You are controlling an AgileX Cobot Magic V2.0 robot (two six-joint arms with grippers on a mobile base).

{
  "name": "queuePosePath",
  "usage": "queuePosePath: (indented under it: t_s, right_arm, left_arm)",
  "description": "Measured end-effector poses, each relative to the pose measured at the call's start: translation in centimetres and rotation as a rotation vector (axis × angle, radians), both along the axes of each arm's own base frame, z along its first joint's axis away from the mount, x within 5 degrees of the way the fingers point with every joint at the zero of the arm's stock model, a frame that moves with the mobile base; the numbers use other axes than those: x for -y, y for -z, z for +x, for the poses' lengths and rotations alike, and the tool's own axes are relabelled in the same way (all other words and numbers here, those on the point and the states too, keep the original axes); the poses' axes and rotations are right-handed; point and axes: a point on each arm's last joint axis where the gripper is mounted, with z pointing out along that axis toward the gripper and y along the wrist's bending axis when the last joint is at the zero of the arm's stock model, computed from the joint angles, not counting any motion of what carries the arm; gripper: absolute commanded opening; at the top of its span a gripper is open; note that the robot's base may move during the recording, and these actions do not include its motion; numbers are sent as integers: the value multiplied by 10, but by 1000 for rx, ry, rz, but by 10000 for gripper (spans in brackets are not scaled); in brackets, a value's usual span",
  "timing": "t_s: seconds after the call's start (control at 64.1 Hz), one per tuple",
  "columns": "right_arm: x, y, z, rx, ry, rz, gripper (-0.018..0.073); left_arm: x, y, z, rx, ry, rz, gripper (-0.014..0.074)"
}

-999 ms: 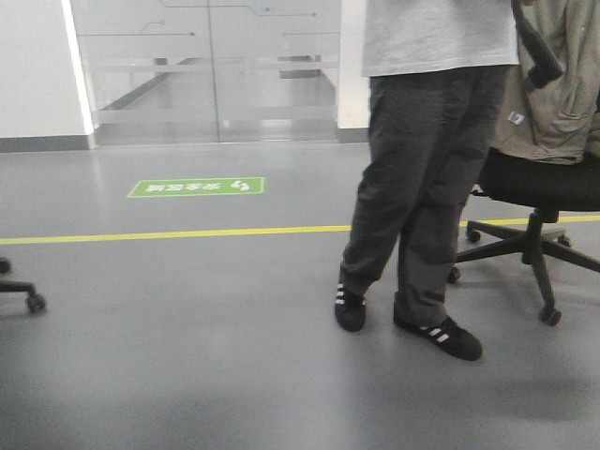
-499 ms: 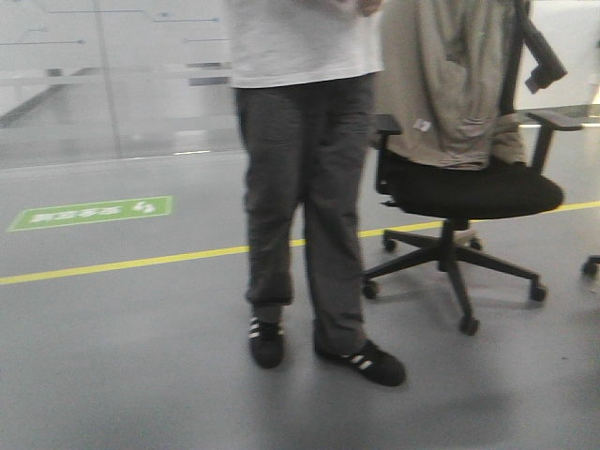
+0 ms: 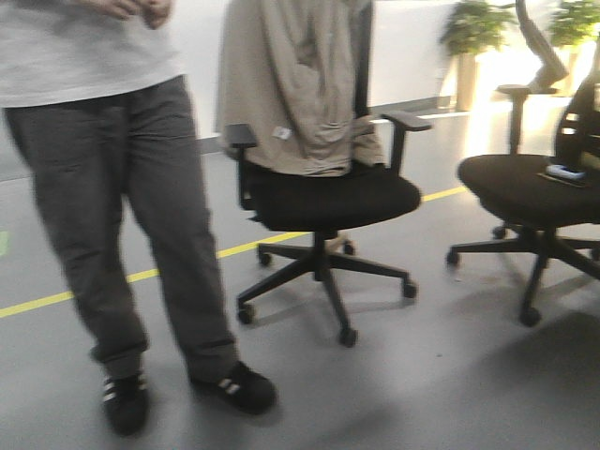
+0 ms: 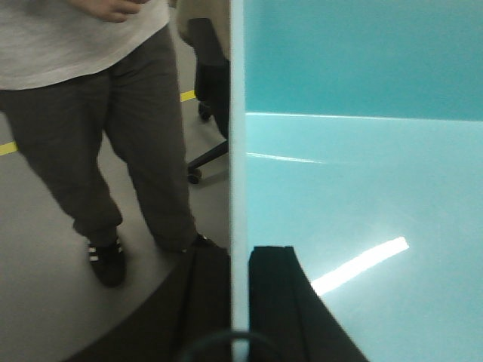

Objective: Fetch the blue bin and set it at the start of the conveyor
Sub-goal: 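Drive the base to the red conveyor holding the bin in both grippers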

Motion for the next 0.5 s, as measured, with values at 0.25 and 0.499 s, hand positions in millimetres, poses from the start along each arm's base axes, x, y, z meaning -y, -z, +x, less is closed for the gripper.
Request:
queuePosePath:
  t_s: [0.25,0.499]
  right_arm:
    - [0,0,0,0,0,0,-164]
    - [0,0,0,0,0,0,-164]
  left_arm:
    - [0,0,0,1,-1,2,-111]
    - [0,0,0,1,-1,2,-111]
